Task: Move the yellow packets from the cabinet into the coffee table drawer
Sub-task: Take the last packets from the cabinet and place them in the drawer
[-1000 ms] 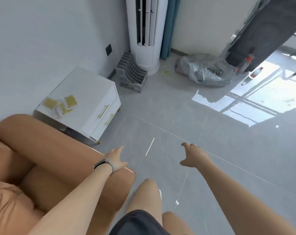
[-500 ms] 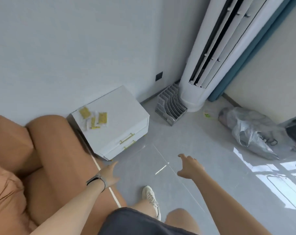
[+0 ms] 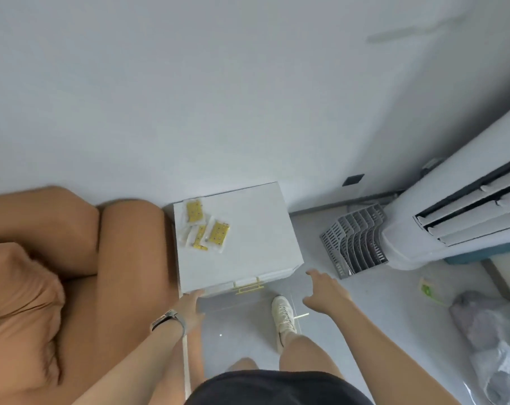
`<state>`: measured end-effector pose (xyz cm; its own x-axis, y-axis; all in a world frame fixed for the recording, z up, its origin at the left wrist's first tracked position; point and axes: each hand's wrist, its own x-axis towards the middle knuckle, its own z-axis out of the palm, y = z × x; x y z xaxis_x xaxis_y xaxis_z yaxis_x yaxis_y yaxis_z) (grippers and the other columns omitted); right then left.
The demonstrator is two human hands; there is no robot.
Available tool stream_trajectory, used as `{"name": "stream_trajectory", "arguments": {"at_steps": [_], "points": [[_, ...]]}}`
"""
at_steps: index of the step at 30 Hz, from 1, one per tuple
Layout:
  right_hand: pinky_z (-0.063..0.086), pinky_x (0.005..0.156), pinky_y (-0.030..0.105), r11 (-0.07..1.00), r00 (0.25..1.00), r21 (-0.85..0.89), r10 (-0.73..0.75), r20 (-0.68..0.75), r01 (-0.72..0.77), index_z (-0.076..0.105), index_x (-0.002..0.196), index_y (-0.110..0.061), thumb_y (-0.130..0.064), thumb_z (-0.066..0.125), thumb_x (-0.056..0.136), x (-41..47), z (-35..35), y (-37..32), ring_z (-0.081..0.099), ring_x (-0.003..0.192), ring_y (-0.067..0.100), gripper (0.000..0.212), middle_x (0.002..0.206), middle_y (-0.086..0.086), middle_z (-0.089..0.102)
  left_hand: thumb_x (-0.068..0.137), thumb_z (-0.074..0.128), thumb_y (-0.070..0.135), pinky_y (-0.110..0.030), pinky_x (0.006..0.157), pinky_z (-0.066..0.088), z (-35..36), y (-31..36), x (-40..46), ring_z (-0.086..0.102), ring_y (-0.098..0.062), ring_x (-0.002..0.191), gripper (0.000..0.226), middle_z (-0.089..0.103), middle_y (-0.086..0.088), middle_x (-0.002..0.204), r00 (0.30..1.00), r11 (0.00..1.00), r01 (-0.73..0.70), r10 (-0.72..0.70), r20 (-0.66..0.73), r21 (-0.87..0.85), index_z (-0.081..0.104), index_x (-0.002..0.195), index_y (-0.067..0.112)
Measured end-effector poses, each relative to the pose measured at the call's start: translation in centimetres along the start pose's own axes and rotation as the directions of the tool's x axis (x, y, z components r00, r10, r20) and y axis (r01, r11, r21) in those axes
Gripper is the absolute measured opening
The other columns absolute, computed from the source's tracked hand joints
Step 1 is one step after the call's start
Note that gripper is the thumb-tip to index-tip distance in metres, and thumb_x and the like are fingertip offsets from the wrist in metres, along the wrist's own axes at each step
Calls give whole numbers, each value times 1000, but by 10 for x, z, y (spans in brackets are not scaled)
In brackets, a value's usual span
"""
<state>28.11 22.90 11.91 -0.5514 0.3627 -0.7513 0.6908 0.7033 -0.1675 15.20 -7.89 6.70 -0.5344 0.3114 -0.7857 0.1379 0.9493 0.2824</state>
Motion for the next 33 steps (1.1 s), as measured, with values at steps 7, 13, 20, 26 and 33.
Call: {"name": "stream_trajectory", "arguments": {"at_steps": [7, 13, 20, 26, 33], "points": [[50, 86, 31, 997, 988, 68, -50, 149, 41, 31, 146, -25, -28, 57, 82, 99, -25, -35, 54, 108, 17, 69, 120, -1, 53, 95, 53, 22, -20, 102, 38, 4, 30, 55, 47, -16, 129, 56, 46, -3, 143, 991, 953, 106, -125, -50, -283, 33, 147, 21], [46, 86, 26, 993, 960, 98, -92, 264, 69, 28, 147, -21, -30, 64, 86, 194, 7, -79, 55, 109, 17, 72, 132, 6, 51, 96, 52, 19, -19, 84, 45, 36, 35, 115, 54, -12, 108, 48, 53, 0, 135, 955, 772, 204, -291, -50, -602, 40, 143, 24], [44, 88, 27, 965, 945, 175, -232, 231, 194, 31, 145, -22, -24, 63, 88, 258, 59, -113, 54, 110, 17, 66, 130, 2, 53, 96, 54, 19, -21, 86, 48, 43, 37, 180, 60, -13, 104, 40, 62, 0, 119, 934, 712, 144, -327, -143, -688, 49, 136, 23], [43, 92, 26, 945, 929, 165, -311, 202, 281, 30, 145, -27, -19, 58, 90, 277, 91, -122, 51, 109, 12, 62, 131, -4, 51, 92, 56, 13, -29, 86, 47, 19, 37, 245, 53, -24, 118, 38, 57, -8, 127, 783, 804, 201, -476, -401, -560, 53, 130, 12], [42, 89, 23, 914, 910, -18, -401, 104, 405, 27, 148, -28, -17, 48, 95, 287, 92, -126, 48, 116, 11, 58, 131, -9, 49, 69, 79, 50, -43, 91, 48, -4, 33, 315, 50, -34, 120, 87, 51, -15, 130, 737, 935, 209, -343, -583, -286, 45, 134, 3]]}}
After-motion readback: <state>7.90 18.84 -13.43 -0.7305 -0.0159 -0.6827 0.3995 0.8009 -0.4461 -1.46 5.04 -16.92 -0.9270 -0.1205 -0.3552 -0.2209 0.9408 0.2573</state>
